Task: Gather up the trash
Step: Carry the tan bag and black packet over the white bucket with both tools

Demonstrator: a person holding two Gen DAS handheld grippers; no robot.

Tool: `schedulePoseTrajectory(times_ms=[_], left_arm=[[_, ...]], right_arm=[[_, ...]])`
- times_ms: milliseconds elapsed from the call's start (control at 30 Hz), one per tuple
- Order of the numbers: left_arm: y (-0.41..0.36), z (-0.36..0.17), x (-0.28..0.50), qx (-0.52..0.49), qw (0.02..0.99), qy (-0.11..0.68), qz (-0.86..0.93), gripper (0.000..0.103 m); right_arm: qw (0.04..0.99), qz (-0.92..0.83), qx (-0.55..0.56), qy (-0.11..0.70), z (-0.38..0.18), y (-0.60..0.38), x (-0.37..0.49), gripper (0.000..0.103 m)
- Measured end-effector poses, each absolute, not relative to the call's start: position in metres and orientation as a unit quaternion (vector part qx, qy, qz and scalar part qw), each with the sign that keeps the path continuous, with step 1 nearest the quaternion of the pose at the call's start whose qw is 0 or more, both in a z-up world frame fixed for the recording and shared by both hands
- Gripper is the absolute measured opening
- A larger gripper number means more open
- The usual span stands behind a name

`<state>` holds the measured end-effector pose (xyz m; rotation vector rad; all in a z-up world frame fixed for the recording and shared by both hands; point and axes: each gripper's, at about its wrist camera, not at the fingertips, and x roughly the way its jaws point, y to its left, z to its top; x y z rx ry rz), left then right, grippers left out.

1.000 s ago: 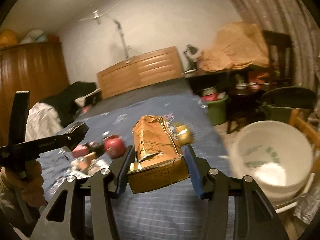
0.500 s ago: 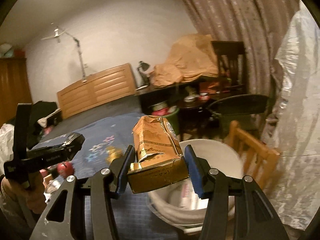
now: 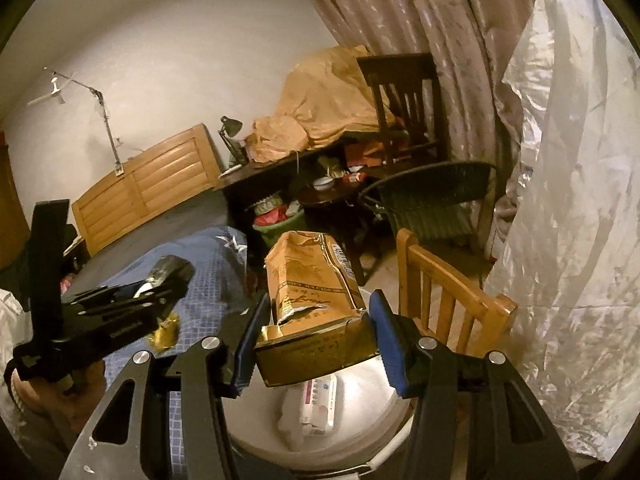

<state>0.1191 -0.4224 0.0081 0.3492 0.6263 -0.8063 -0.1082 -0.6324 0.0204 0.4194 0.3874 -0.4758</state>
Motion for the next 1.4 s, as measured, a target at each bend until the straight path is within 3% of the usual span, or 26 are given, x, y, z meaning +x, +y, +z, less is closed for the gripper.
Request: schedulePoseTrajectory(times_ms=[400, 1400], left_arm=[[-0.448, -0.023, 0.128, 0.188, 0.837, 0.33, -0.393, 0.038], [-0.455, -0.033, 0.125, 0.201, 0.829, 0.339, -0.398, 0.038]], right_arm=[[0.925, -0.233, 0.21, 0.212, -0.003, -0.631, -0.088, 0.053], [0.922, -0.237, 0.214, 0.218, -0.015, -0.627, -0.082, 0.053]])
